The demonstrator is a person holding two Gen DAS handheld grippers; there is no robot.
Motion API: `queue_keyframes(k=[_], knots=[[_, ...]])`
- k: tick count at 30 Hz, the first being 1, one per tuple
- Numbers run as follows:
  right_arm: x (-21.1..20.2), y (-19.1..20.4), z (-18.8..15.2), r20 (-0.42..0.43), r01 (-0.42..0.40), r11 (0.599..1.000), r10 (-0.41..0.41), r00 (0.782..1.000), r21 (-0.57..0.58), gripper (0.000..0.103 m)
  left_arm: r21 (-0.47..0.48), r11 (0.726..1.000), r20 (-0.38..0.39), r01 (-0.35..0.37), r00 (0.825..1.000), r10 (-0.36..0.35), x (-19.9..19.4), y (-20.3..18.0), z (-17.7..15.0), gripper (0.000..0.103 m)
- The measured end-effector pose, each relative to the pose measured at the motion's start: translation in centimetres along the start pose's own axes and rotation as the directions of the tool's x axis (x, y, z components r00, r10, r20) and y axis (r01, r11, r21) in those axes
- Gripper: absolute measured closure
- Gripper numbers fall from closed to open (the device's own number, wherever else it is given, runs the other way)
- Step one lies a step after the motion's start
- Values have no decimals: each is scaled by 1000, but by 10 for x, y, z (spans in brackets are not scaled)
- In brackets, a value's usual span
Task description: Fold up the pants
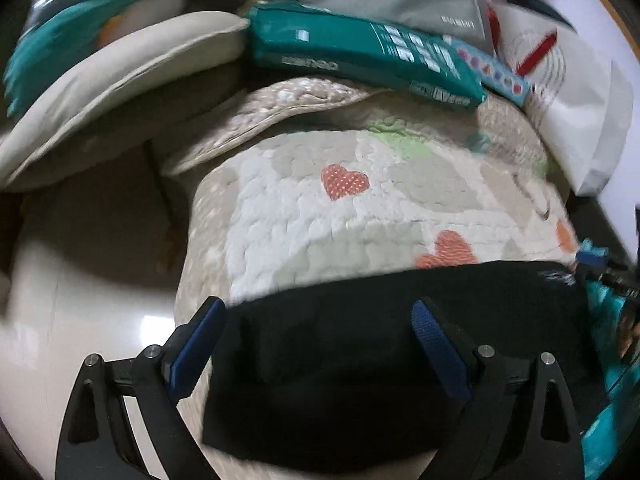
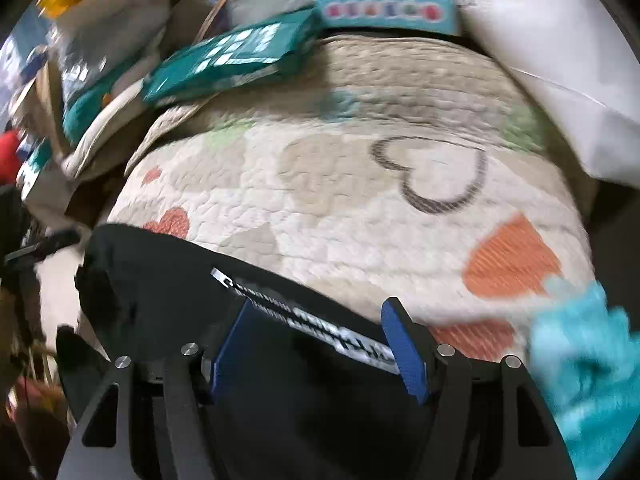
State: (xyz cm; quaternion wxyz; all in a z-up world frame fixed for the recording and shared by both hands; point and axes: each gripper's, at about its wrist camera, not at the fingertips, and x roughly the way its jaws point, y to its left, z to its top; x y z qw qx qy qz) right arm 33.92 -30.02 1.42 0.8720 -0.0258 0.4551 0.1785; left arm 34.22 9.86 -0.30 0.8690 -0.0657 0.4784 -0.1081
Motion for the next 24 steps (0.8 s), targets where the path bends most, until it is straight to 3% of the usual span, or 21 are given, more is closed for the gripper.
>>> queue_keyframes(k=[2,6,12,13,14,15,16,17,18,19,21,24], knots=[[14,3,8,-18,-25,999,24,1000,-24,31,50,998,-7,-27,1000,27,16,4,6,9],[35,9,11,-70,-80,994,75,995,-68,31,98,995,-79,21,997,-13,48,14,8,9],[49,19,4,-121,-97,987,81,989,-126,32,165,985,-65,51,997,-41,52,6,0,10],[48,21,2,-123,-100,985,83,989,-138,33,161,985,-74,67,996,-56,50,7,-2,14],[47,22,1,-125,-99,984,81,989,-150,37,164,983,-80,81,994,-69,47,7,-3,25],[46,23,0,-127,-96,983,76,989,-159,43,176,981,-80,79,995,-66,44,6,-4,43],[45,23,-2,-127,-88,982,67,990,-169,48,190,978,-84,81,994,-66,40,4,-4,53],[45,23,-2,-131,-76,982,53,990,-174,61,191,979,-87,78,994,-62,37,4,-4,68],[44,23,-3,-135,-73,982,50,990,-172,68,189,977,-98,99,992,-81,35,4,-3,95],[43,23,-3,-133,-71,983,48,990,-170,70,176,975,-118,136,986,-116,33,2,-2,96],[38,27,-4,-121,-59,983,38,992,-174,82,210,972,-101,102,992,-82,26,-7,-2,96],[30,33,-6,-108,-47,983,28,994,-178,86,241,968,-76,63,996,-46,16,-17,-7,97]])
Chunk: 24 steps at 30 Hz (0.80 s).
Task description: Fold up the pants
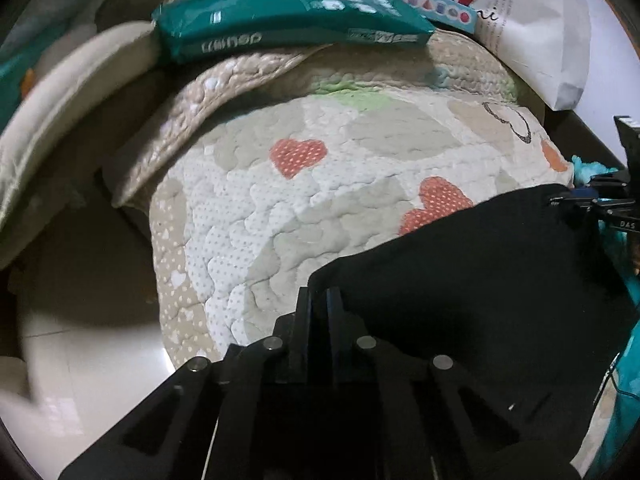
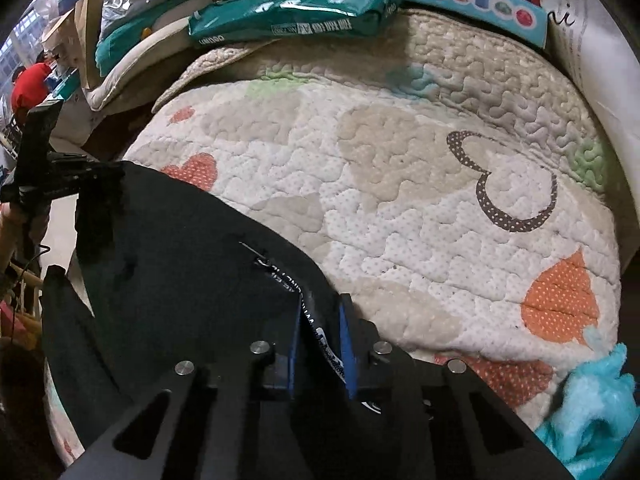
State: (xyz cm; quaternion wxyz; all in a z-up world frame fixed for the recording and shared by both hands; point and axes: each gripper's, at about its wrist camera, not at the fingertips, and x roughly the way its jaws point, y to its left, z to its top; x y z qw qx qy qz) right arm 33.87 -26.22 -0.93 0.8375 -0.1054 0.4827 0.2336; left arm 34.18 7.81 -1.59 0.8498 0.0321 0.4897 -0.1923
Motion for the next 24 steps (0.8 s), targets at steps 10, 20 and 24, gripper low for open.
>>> queue_keyframes(k=[10,20,24], knots=[[-58,40,-29,68,55,998,-53,996,-17,87,-39,998,114,-45,992,50,-75,-20,-33,97],[-92,89,-94,26,92,993,-90,996,-76,87,-59,997,168,-57,984,66,-129,-49,-102,97],[-94,105,-126,-7,97,991,-98,995,-98,87,-87,995,170,-50,983,65,-140,-57,-137,97]])
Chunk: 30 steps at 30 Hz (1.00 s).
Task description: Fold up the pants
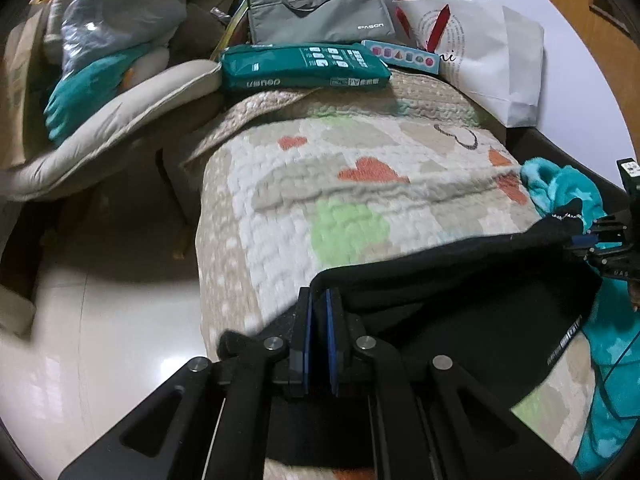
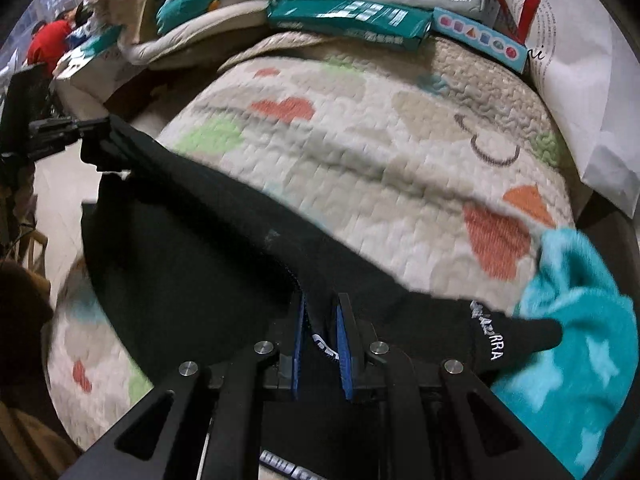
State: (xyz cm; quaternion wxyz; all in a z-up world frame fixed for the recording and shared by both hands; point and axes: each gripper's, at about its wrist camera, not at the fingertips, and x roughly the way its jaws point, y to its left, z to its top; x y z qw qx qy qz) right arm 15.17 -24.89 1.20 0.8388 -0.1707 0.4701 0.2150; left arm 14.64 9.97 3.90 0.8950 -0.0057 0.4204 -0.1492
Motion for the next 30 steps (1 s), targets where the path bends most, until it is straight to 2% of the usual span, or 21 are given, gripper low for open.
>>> queue_keyframes(k=[9,12,16,19,22,23,24,26,28,30], knots=[[11,36,-53,-80,20,998,-25,997,-64,87,12,999,-73,-53,996,54,-7,-18,-67,97],[19,50,-70,-131,14,996,-26,991,-94,87,37,996,-105,-78,991,81,-6,-22,-81,96],[32,72,-89,-201,23,984,-58,978,-174,86,79,990,-176,-116,976,128,-3,-27,-98,95],[38,83,-98,-226,52,972,-105,969,-227,78,108,985,-243,-136,957,159,-2,-29,-108,93],[36,86,-101,-251,18,975,-76,965,-224,59,99,985,-279,-143,946,166,-10,-27,-115,93],[35,87,-102,-261,3,976,-62,963,-219,49,81,985,-288,-152,943,169,-16,-23,-116,92],[33,89,-104,-265,1,974,-63,962,-228,46,59,985,-290,-160,942,170,-23,-17,-116,92],[25,94,-107,-267,3,967,-74,961,-256,46,-23,987,-273,-157,951,145,-41,-2,-114,92],[8,97,-105,-240,-10,967,-54,969,-255,46,-140,980,-242,-143,965,106,-55,17,-109,88],[-13,98,-93,-186,-24,972,-20,982,-233,46,-277,952,-194,-131,978,78,-62,38,-103,70]])
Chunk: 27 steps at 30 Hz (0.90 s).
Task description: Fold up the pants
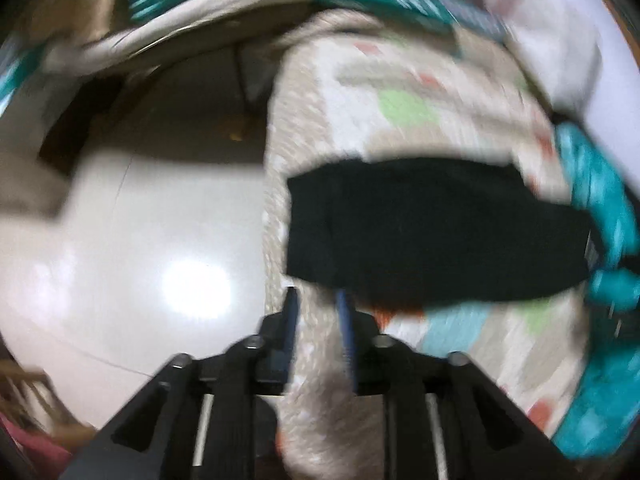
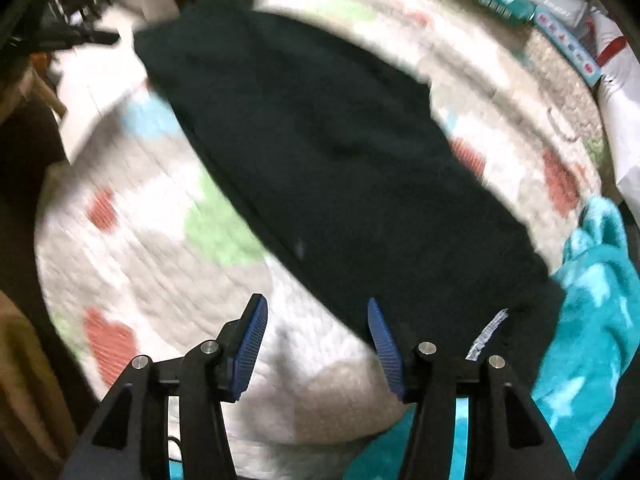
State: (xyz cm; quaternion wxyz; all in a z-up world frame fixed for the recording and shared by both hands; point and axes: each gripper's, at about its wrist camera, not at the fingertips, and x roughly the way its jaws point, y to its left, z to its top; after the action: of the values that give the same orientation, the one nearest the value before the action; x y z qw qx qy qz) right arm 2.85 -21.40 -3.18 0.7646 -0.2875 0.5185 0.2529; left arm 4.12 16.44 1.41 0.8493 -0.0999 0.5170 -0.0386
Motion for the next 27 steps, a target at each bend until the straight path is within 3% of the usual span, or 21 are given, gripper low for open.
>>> queue_keyframes(k=[2,4,6,8,11,13,17,18,19,20,23,26,27], knots=[[-20,-6,15,68,-14,1000,12,998,26,46,-151,988,39,10,999,-4,1,16,11,63],[-30,-15,34,123,-19,998,12,992,57,46,-294,956,53,18,999,-2,12,26,19,63],[-28,-31,54,167,4,994,-22,986,106,44,-372,925,80,75,996,-48,23,29,22,63],[-13,-55,79,175,21,983,-54,983,183,42,-413,903,126,122,989,-76,36,31,19,63],[17,-91,105,192,20,951,-83,978,308,39,-425,894,150,140,985,-83,49,38,14,63],[36,-107,125,200,-27,936,-47,979,352,37,-452,881,149,138,986,-77,57,48,15,63],[68,-111,148,195,-91,939,26,980,331,33,-477,868,173,137,983,-61,58,56,16,63],[78,-112,151,180,-95,943,38,983,319,37,-475,870,176,135,983,-57,58,55,17,63],[85,-110,154,160,-109,946,62,985,306,50,-470,873,176,129,983,-50,59,54,18,63],[90,-107,156,143,-138,947,100,985,290,93,-466,876,176,122,983,-43,61,53,19,63],[91,-103,161,130,-113,962,82,988,248,93,-477,872,176,109,984,-27,64,54,20,63],[90,-120,168,137,-24,954,-18,990,300,94,-506,855,163,110,986,-30,69,59,19,63],[91,-124,171,131,12,948,-57,990,318,98,-513,851,160,114,986,-35,69,61,17,63]])
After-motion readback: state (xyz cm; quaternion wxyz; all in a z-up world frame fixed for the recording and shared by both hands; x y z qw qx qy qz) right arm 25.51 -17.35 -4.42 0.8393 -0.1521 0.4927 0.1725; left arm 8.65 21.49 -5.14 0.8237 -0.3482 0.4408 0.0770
